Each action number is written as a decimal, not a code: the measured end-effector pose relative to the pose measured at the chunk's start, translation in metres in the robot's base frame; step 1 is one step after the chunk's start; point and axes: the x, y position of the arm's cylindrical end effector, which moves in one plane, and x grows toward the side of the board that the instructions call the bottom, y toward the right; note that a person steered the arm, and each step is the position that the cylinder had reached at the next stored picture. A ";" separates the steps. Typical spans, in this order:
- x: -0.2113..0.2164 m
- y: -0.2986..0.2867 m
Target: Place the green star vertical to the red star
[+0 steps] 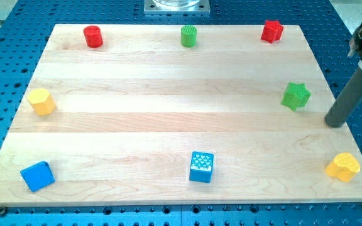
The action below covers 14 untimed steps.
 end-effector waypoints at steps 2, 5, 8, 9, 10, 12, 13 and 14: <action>-0.006 0.009; 0.018 0.059; 0.023 0.060; 0.023 0.062; 0.032 0.063; 0.044 0.062; 0.046 0.055; 0.000 0.047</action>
